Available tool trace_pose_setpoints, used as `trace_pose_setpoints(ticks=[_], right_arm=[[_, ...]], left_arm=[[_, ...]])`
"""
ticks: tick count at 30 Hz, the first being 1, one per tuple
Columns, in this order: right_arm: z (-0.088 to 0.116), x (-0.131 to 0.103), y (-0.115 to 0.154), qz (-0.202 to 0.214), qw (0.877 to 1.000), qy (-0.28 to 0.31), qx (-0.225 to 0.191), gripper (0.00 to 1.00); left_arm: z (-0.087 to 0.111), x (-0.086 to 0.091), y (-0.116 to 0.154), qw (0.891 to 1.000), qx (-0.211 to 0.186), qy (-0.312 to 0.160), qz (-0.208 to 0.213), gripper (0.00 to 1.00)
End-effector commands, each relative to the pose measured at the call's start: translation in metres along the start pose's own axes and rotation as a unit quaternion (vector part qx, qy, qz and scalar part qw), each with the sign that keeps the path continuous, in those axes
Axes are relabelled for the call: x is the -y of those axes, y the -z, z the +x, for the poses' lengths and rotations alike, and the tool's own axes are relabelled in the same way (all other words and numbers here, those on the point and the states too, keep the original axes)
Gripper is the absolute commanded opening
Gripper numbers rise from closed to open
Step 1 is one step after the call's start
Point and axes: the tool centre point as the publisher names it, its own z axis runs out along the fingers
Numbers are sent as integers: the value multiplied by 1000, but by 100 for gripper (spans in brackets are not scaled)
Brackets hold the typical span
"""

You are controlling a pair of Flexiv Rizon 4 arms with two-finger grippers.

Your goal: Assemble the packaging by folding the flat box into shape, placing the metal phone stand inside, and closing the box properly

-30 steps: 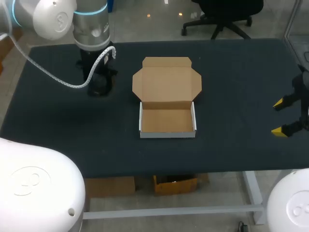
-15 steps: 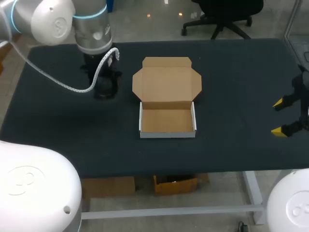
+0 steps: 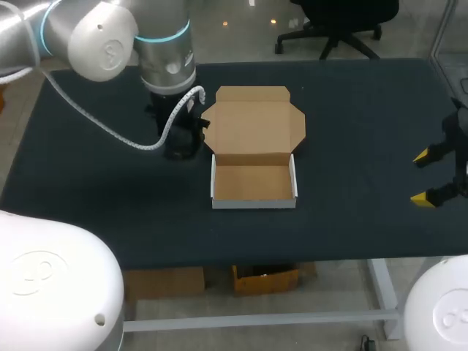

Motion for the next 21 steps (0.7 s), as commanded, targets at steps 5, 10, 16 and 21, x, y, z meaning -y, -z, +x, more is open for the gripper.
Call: trace_pose_setpoints(ticks=[5, 10, 16, 21], right_arm=[[1, 0, 1, -1, 1000, 0, -1, 100], [1, 0, 1, -1, 1000, 0, -1, 100], [1, 0, 1, -1, 1000, 0, -1, 100], [1, 0, 1, -1, 1000, 0, -1, 100]], left_arm=[[25, 3, -5, 1000, 9, -16, -1, 0], [35, 7, -9, 1000, 9, -24, -1, 0], [45, 9, -11, 1000, 3, -29, -2, 0], [53, 10, -13, 999, 0, -35, -1, 0]])
